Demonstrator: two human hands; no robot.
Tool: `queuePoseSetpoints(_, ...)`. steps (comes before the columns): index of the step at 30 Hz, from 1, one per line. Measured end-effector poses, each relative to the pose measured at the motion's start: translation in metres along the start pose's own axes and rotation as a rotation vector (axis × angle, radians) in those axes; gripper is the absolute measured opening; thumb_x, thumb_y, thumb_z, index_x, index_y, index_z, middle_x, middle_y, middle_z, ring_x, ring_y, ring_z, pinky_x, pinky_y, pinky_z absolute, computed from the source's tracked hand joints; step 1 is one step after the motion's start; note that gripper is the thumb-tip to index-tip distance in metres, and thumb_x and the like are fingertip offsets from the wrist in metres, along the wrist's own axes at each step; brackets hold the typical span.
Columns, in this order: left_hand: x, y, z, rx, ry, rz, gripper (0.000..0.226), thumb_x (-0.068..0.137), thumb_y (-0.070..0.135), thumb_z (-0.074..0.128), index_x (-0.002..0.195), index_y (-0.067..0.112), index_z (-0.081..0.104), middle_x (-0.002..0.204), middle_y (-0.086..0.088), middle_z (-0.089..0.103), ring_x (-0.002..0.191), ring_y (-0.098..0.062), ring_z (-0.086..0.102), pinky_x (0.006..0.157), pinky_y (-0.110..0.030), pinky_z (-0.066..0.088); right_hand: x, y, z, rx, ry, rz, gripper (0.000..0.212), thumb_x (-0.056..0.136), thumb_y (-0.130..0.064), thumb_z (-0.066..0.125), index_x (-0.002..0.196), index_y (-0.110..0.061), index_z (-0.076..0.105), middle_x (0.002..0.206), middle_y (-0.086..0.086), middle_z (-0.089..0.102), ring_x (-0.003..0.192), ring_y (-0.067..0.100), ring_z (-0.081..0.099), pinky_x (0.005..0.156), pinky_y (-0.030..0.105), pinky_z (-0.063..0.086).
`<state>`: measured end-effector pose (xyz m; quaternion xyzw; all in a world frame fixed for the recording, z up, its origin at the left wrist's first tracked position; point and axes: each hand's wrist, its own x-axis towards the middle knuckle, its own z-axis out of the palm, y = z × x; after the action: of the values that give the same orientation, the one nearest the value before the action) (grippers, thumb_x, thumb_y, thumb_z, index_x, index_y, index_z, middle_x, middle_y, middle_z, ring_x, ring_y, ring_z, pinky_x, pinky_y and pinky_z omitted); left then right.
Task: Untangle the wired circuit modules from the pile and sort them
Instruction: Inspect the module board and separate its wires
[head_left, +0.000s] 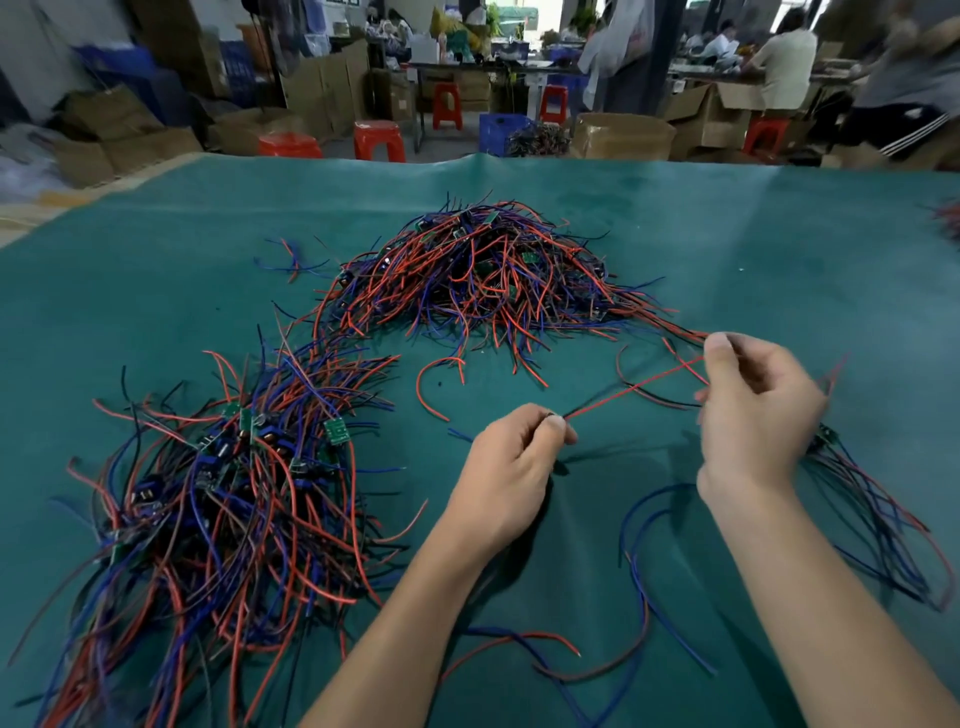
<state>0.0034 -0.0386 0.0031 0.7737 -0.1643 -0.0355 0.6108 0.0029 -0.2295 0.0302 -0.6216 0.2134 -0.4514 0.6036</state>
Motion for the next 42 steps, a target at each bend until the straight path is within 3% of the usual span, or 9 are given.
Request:
queuePoseSetpoints(5, 0.003, -0.004, 0.001, 0.041, 0.073, 0.019, 0.018, 0.104, 0.018, 0.047, 0.107, 0.012, 0.063, 0.07, 0.009, 0.057, 0.065, -0.014, 0.052, 0.07, -0.039, 0.048, -0.022, 0.006, 0.008, -0.15, -0.449, 0.188, 0.024, 0.093, -0.033, 0.073, 0.077, -0.015, 0.073, 0.063, -0.003, 0.069, 0.05, 0.007, 0.054, 0.042, 0.023, 0.038)
queuePoseSetpoints(9, 0.003, -0.005, 0.0, 0.084, 0.02, 0.047, 0.024, 0.1, 0.004, 0.048, 0.115, 0.014, 0.063, 0.08, 0.012, 0.063, 0.064, -0.002, 0.055, 0.063, -0.024, 0.045, -0.043, 0.006, 0.013, -0.192, -0.859, 0.104, 0.01, 0.089, -0.032, 0.078, 0.085, -0.022, 0.079, 0.071, -0.006, 0.073, 0.062, 0.003, 0.061, 0.051, 0.013, 0.041)
queuePoseSetpoints(15, 0.002, -0.002, -0.002, -0.063, 0.055, -0.016, 0.016, 0.1, 0.007, 0.053, 0.092, 0.013, 0.065, 0.06, 0.003, 0.065, 0.046, -0.008, 0.054, 0.048, -0.02, 0.042, -0.045, 0.002, 0.016, -0.085, -0.799, -0.008, 0.01, 0.079, -0.024, 0.083, 0.088, -0.023, 0.08, 0.078, -0.006, 0.077, 0.068, 0.003, 0.066, 0.058, 0.011, 0.045)
queuePoseSetpoints(22, -0.001, 0.002, -0.001, 0.045, -0.04, 0.018, 0.024, 0.098, 0.018, 0.057, 0.077, 0.021, 0.067, 0.053, 0.006, 0.061, 0.047, -0.009, 0.054, 0.054, -0.022, 0.047, -0.02, -0.011, 0.009, 0.008, -0.594, -0.044, 0.018, 0.087, -0.01, 0.078, 0.075, -0.024, 0.078, 0.075, -0.008, 0.075, 0.06, 0.006, 0.059, 0.052, 0.02, 0.048)
queuePoseSetpoints(27, -0.003, 0.005, -0.002, 0.101, -0.047, 0.04, 0.022, 0.095, 0.023, 0.06, 0.075, 0.02, 0.069, 0.053, 0.006, 0.06, 0.049, -0.005, 0.052, 0.056, -0.021, 0.043, -0.006, -0.067, 0.014, 0.159, -0.43, -0.148, 0.011, 0.083, -0.021, 0.078, 0.072, -0.025, 0.078, 0.068, -0.009, 0.071, 0.052, 0.01, 0.052, 0.053, 0.025, 0.044)
queuePoseSetpoints(31, -0.003, 0.002, 0.0, 0.189, -0.01, 0.02, 0.019, 0.094, 0.022, 0.06, 0.079, 0.018, 0.072, 0.057, 0.007, 0.063, 0.055, -0.007, 0.055, 0.061, -0.024, 0.046, -0.02, -0.124, 0.044, 0.238, -0.595, -0.187, 0.013, 0.081, -0.021, 0.077, 0.068, -0.022, 0.078, 0.069, 0.001, 0.071, 0.053, 0.012, 0.053, 0.046, 0.025, 0.043)
queuePoseSetpoints(35, -0.004, 0.004, -0.002, 0.142, -0.007, 0.025, 0.028, 0.09, 0.017, 0.059, 0.063, 0.026, 0.063, 0.054, 0.009, 0.062, 0.053, -0.002, 0.055, 0.06, -0.021, 0.044, -0.056, -0.141, 0.103, -0.026, -0.908, -0.272, 0.031, 0.076, -0.034, 0.078, 0.07, -0.004, 0.075, 0.072, 0.025, 0.068, 0.051, 0.018, 0.055, 0.048, 0.029, 0.043)
queuePoseSetpoints(39, -0.006, 0.006, -0.003, 0.135, 0.012, 0.096, 0.019, 0.077, 0.02, 0.051, 0.064, 0.014, 0.063, 0.065, -0.001, 0.069, 0.06, -0.011, 0.059, 0.065, -0.031, 0.05, -0.09, -0.125, 0.155, -0.252, -1.297, -0.221, 0.045, 0.09, -0.04, 0.074, 0.091, 0.005, 0.074, 0.071, 0.016, 0.064, 0.056, 0.016, 0.063, 0.044, 0.027, 0.047)
queuePoseSetpoints(42, -0.004, 0.003, -0.002, 0.154, -0.002, 0.032, 0.031, 0.083, 0.01, 0.055, 0.058, 0.029, 0.056, 0.051, 0.011, 0.059, 0.049, -0.002, 0.049, 0.055, -0.025, 0.043, -0.072, -0.09, 0.173, -0.649, -1.274, -0.42, 0.032, 0.091, -0.04, 0.07, 0.096, -0.009, 0.077, 0.093, 0.012, 0.075, 0.087, 0.029, 0.072, 0.07, 0.035, 0.059)
